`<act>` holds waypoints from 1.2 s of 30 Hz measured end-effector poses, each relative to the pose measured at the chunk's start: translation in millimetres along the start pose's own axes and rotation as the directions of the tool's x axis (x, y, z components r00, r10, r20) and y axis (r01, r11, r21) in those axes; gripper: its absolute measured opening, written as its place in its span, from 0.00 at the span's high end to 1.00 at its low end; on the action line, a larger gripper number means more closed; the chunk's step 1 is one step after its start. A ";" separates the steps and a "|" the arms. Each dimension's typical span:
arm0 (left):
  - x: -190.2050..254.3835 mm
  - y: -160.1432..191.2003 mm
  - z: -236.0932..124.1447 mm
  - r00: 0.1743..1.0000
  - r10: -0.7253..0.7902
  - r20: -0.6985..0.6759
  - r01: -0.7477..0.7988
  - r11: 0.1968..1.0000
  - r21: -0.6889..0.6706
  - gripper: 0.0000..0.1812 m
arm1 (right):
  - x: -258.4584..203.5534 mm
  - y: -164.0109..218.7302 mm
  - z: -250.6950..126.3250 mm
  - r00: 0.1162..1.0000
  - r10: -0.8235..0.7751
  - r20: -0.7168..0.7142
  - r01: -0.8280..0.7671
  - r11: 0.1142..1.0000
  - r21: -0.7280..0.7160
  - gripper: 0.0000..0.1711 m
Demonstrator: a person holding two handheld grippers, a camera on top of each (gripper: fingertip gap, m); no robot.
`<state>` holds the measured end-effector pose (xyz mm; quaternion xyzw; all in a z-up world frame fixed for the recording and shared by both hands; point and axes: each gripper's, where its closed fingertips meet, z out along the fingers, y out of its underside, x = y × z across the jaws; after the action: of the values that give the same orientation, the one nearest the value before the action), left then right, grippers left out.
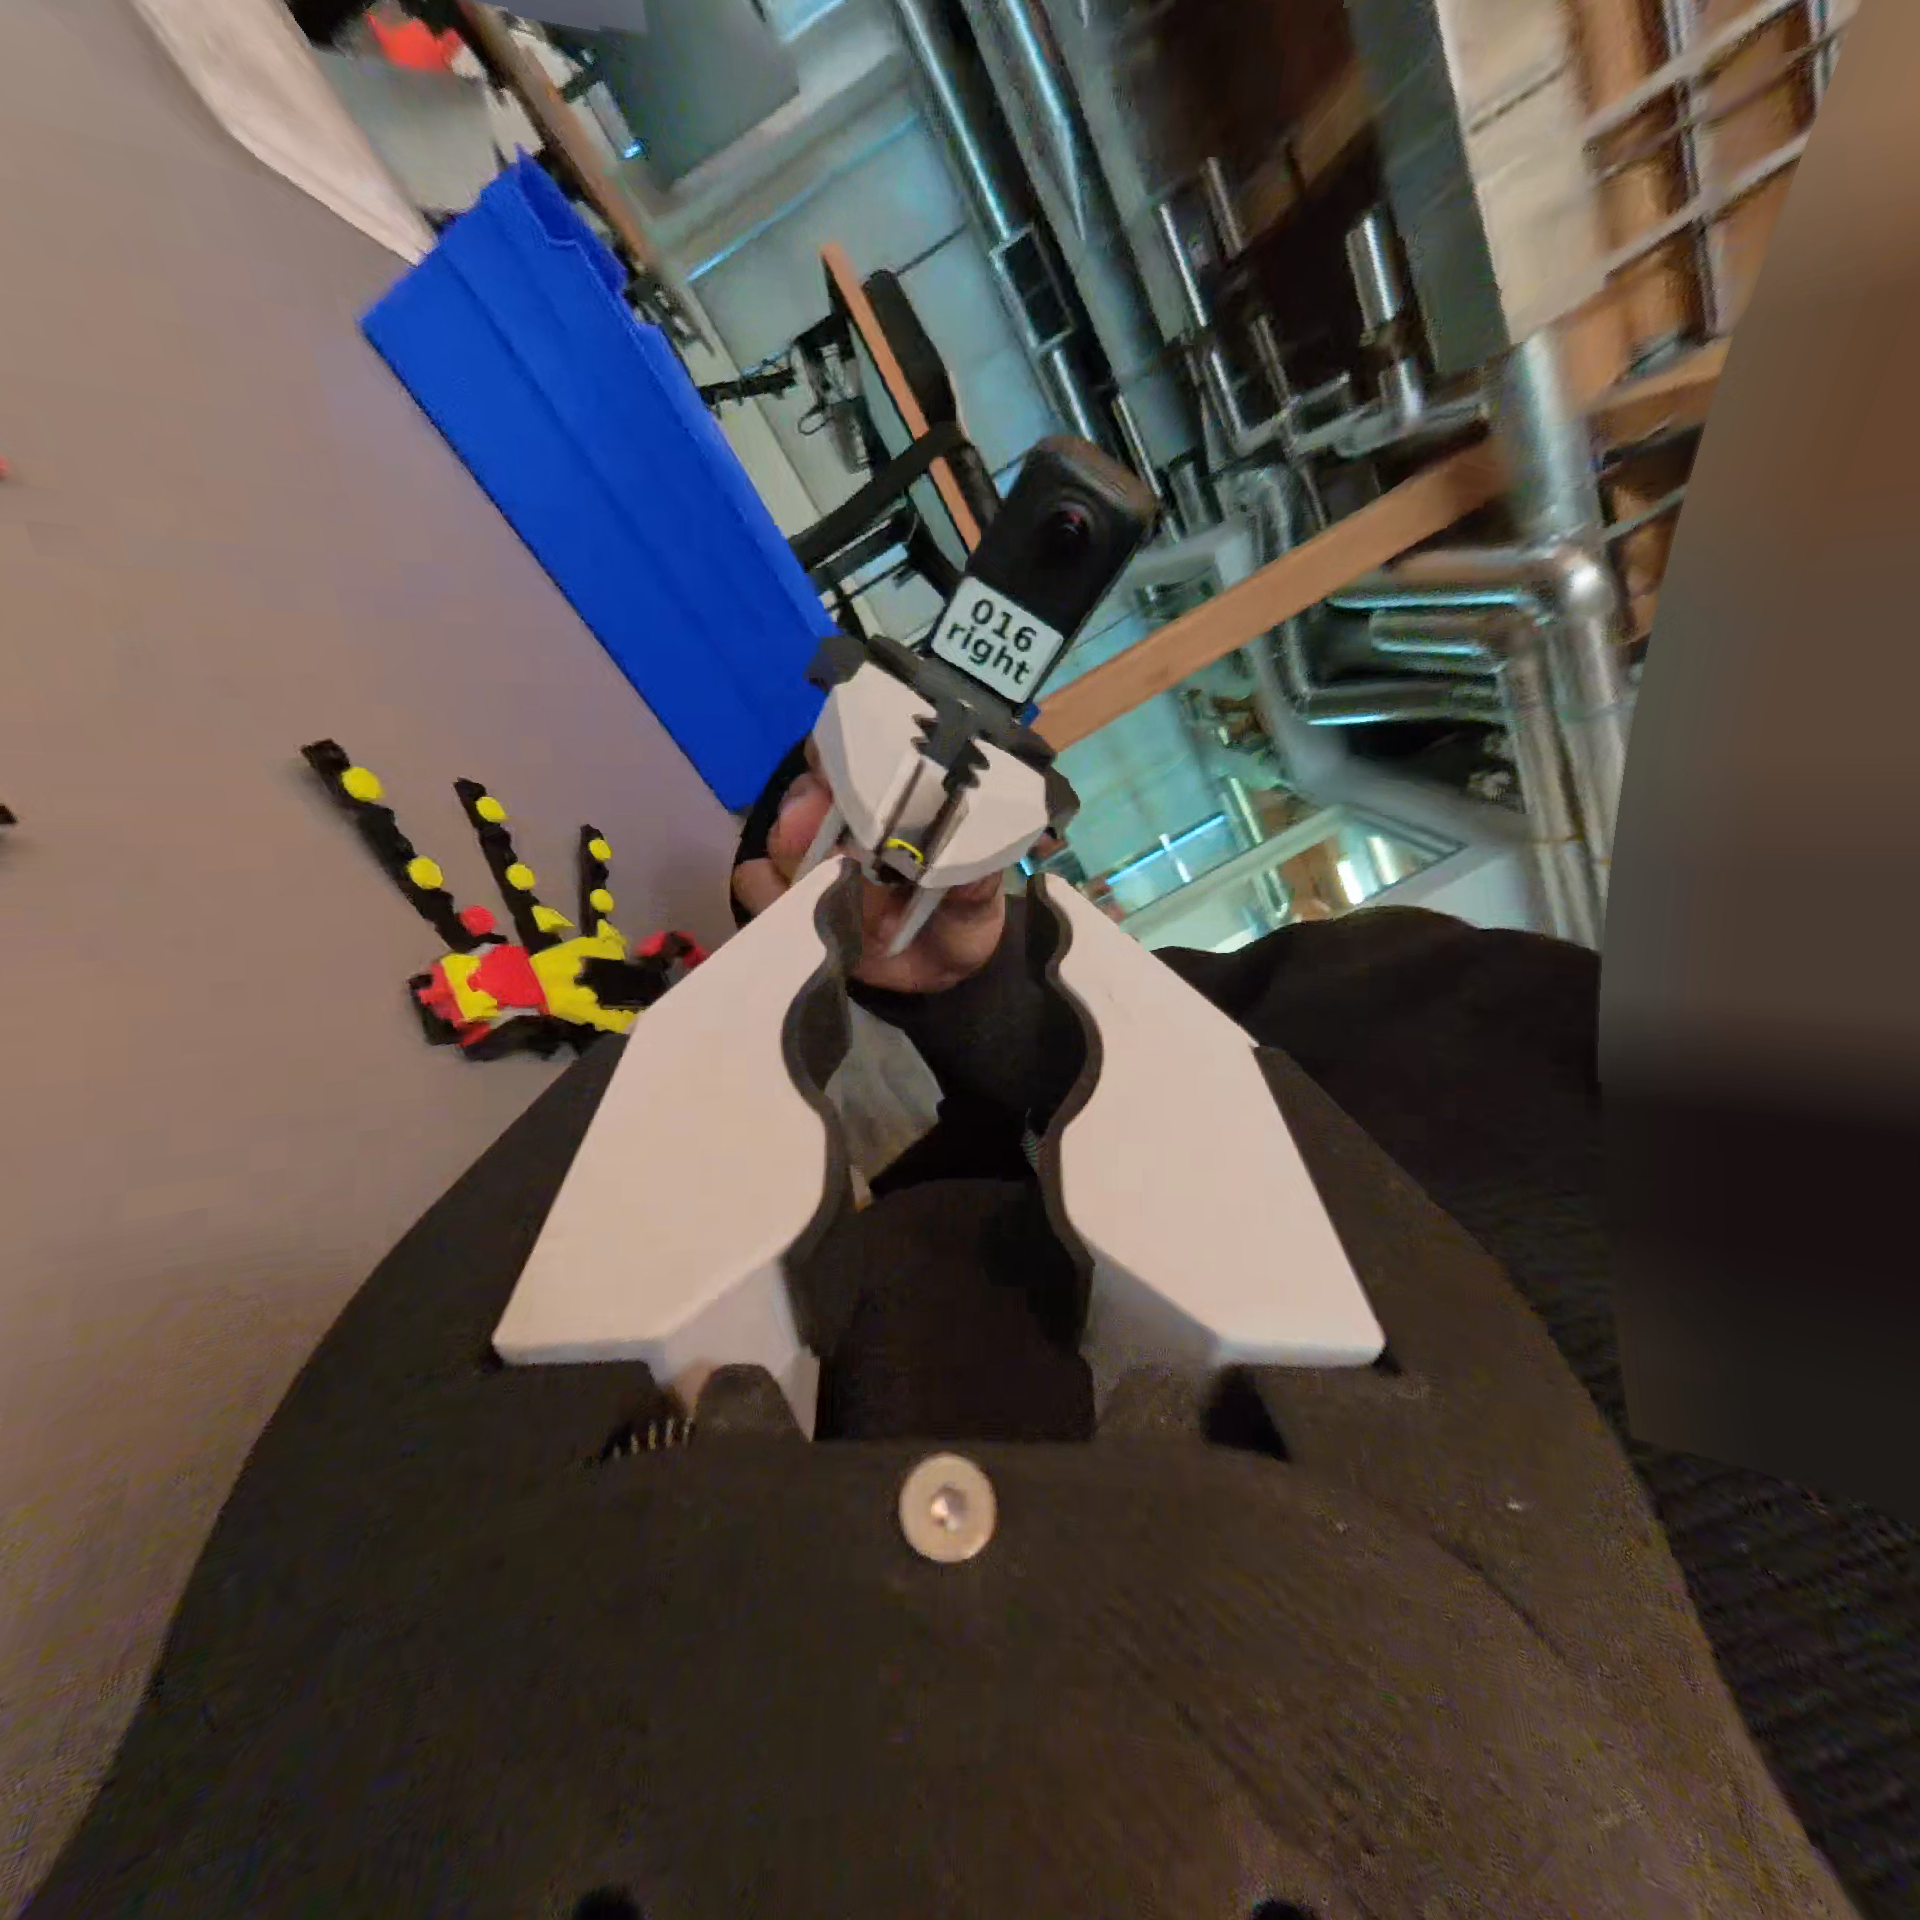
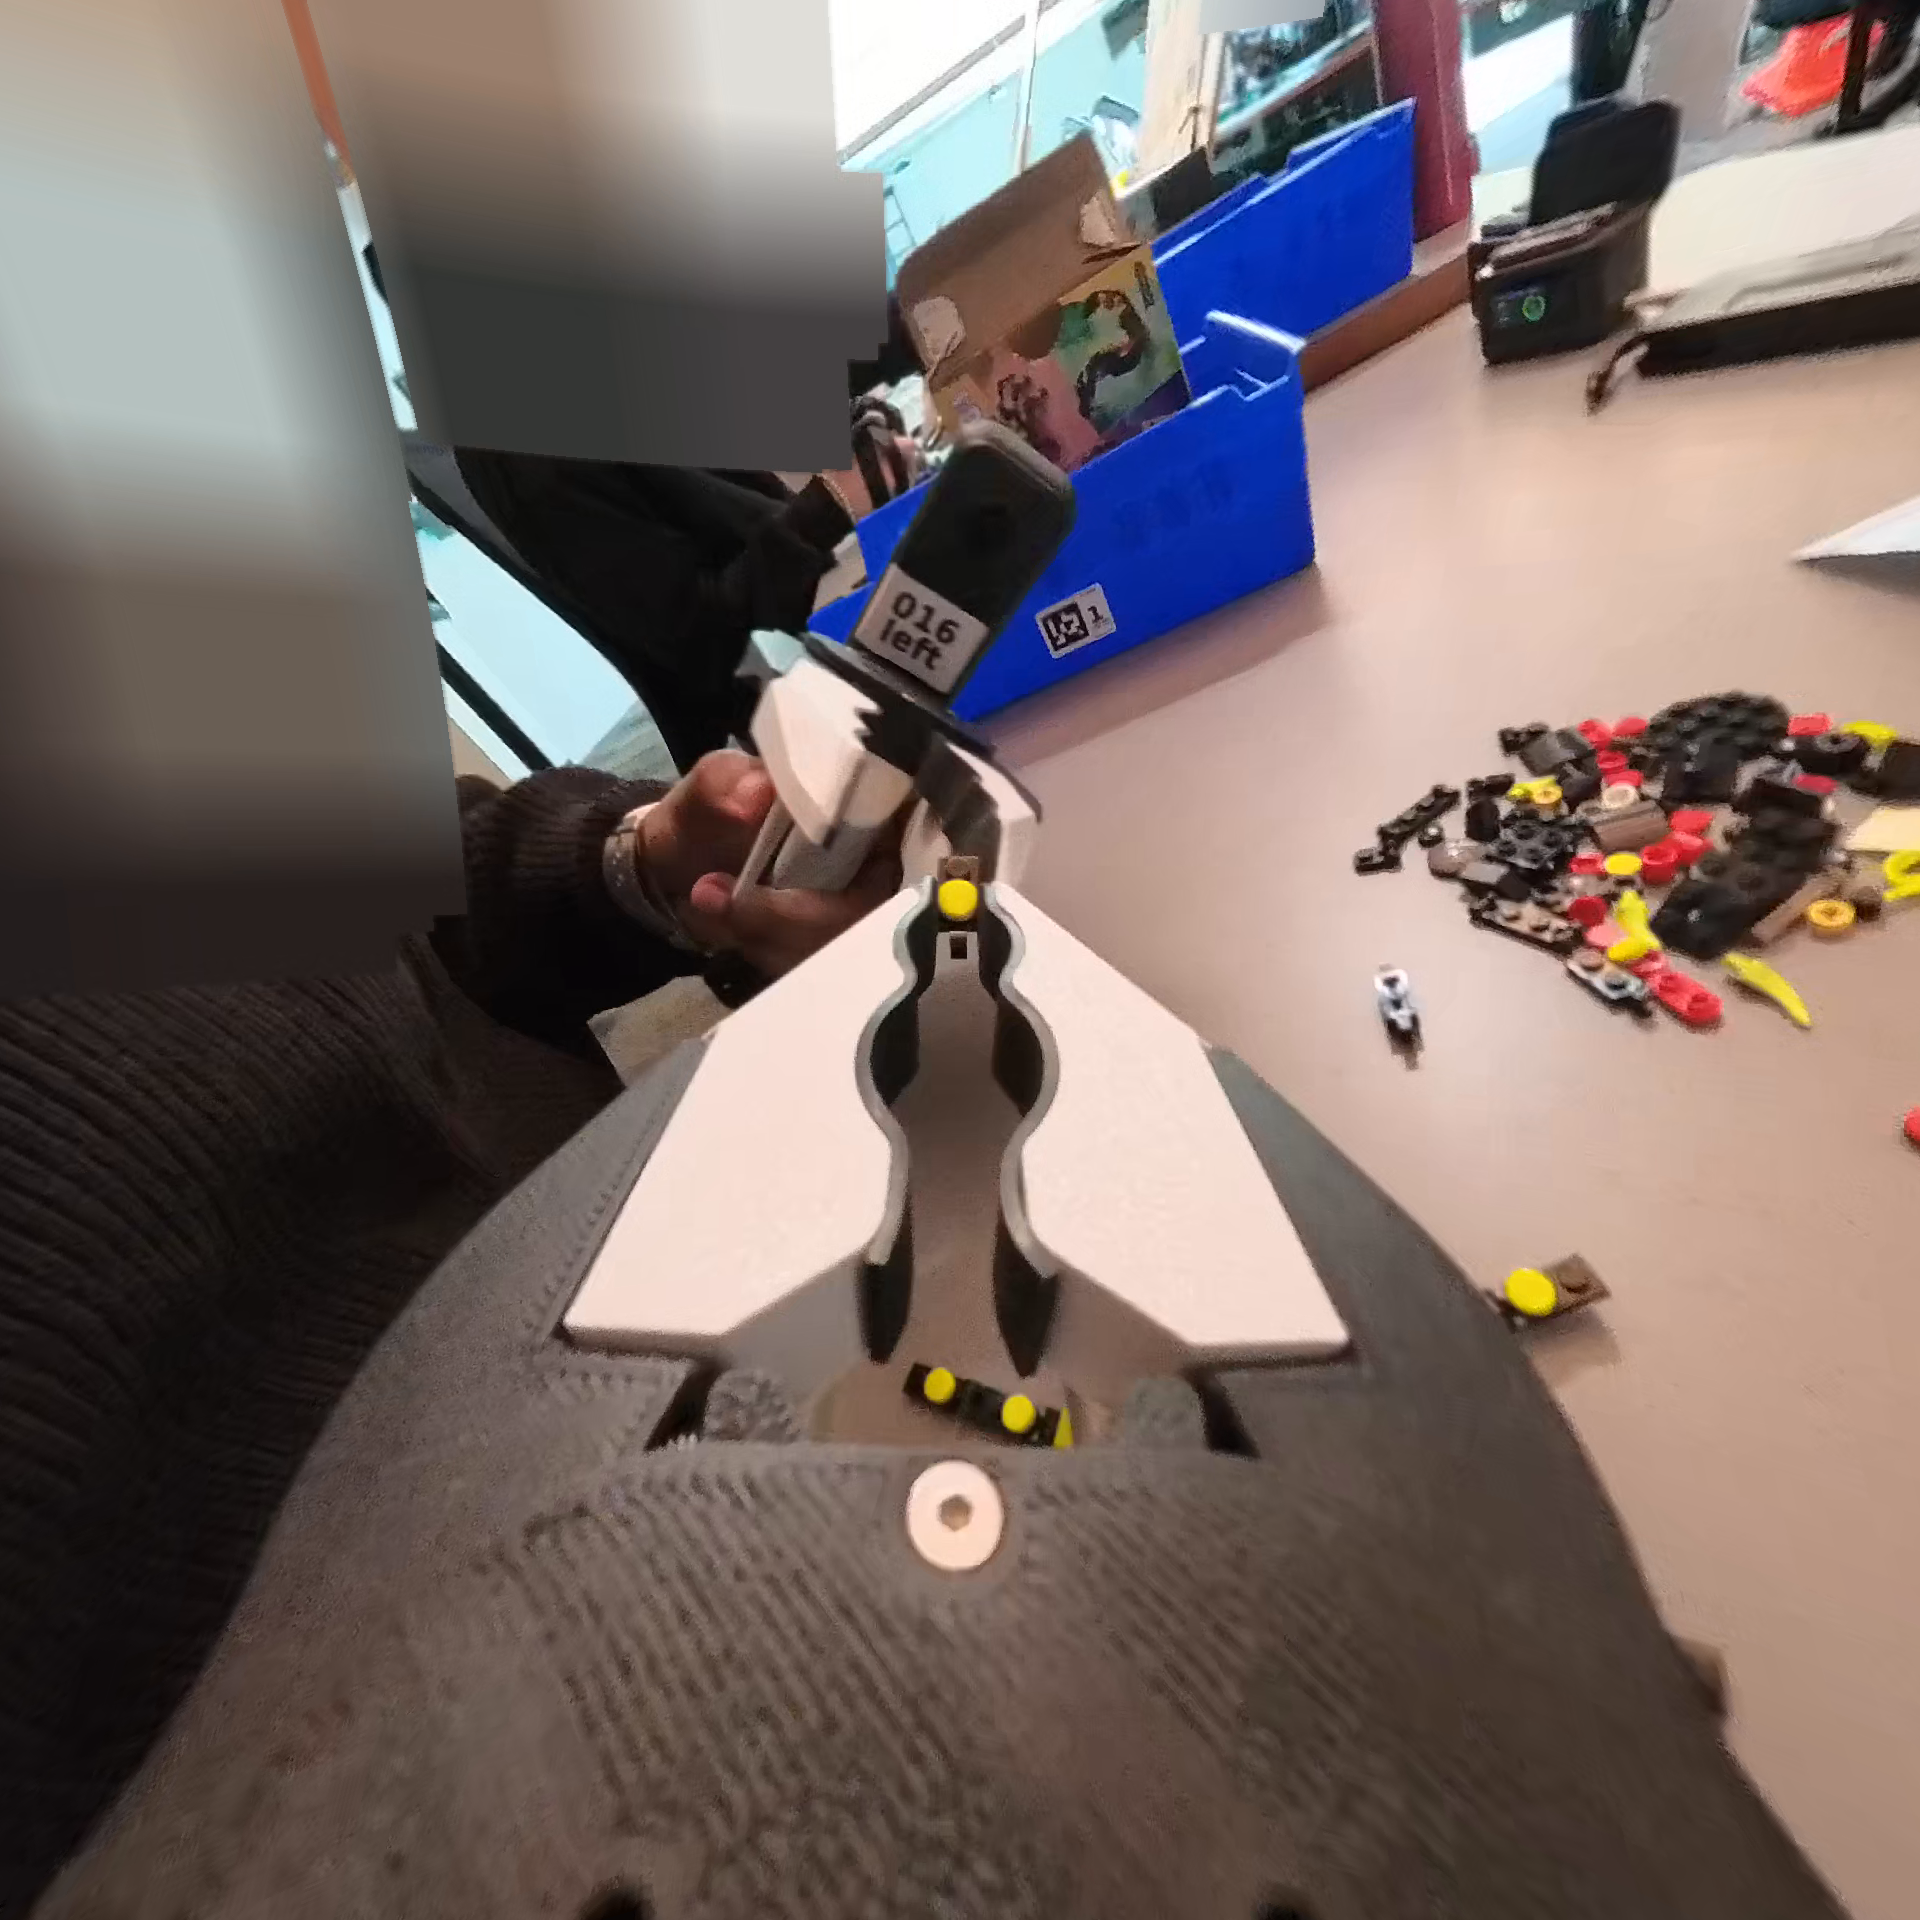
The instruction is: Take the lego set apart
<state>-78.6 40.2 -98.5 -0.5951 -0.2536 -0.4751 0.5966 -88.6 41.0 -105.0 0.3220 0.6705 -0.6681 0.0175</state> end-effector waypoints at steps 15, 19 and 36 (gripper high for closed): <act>13.3 4.6 2.6 0.994 0.100 -0.050 -0.102 0.994 -0.026 0.97 | -21.7 -10.0 -0.4 0.981 0.084 0.177 -0.101 0.991 0.086 0.97; 13.1 8.6 3.0 0.995 0.081 -0.064 -0.084 0.995 -0.045 0.98 | -25.6 -1.7 -4.1 0.975 0.037 0.220 -0.049 0.998 0.049 0.97; 10.4 19.8 7.7 0.992 0.115 -0.052 -0.120 0.986 -0.114 0.99 | -26.0 0.1 -3.3 0.973 0.080 0.217 -0.090 0.995 0.036 0.97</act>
<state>-55.0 41.6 -97.5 -0.6321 -0.1764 -0.4664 0.5931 -66.6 33.4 -92.9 0.2766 0.6349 -0.7127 0.1112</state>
